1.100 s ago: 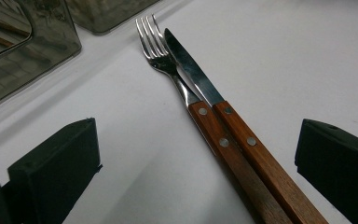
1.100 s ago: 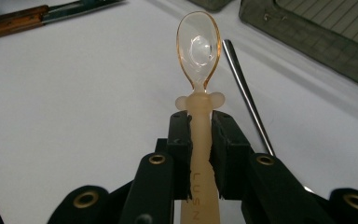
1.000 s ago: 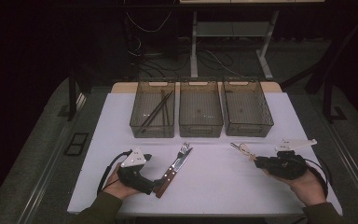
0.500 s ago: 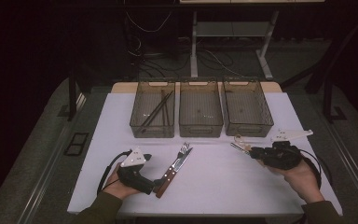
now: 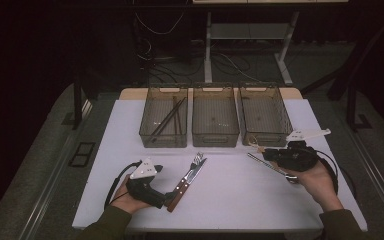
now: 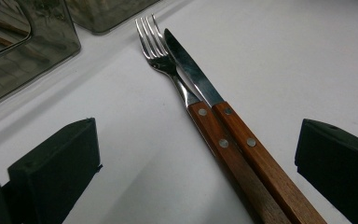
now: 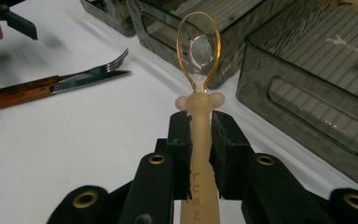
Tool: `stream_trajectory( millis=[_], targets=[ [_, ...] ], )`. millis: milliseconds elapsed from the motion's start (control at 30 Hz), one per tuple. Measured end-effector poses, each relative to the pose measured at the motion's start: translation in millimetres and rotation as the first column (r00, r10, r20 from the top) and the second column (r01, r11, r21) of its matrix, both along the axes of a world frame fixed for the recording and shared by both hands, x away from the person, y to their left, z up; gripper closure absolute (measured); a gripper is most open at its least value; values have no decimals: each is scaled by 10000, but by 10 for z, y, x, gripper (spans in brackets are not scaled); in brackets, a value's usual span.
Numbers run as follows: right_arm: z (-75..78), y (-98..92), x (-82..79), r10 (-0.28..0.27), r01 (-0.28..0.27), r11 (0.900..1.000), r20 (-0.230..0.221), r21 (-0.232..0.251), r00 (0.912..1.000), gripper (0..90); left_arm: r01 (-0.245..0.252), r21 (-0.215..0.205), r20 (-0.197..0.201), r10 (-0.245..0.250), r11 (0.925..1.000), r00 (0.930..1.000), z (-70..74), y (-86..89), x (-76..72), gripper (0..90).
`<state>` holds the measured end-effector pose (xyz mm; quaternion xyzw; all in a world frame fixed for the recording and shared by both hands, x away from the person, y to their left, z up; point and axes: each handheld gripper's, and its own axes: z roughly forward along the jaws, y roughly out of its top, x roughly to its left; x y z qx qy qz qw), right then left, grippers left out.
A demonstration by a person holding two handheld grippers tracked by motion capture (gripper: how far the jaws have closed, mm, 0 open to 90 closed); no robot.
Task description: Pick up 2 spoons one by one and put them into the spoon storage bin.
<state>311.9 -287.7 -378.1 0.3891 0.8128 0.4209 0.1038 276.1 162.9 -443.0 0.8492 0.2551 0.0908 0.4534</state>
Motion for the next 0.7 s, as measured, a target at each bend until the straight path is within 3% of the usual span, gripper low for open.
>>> stream_trajectory(
  millis=[700],
  targets=[
    [163, 442, 479, 171, -171, 9994, 4, 302, 9999, 783, 57, -50, 48, -57, 10000, 10000, 6, -1, -7, 0]
  ],
)
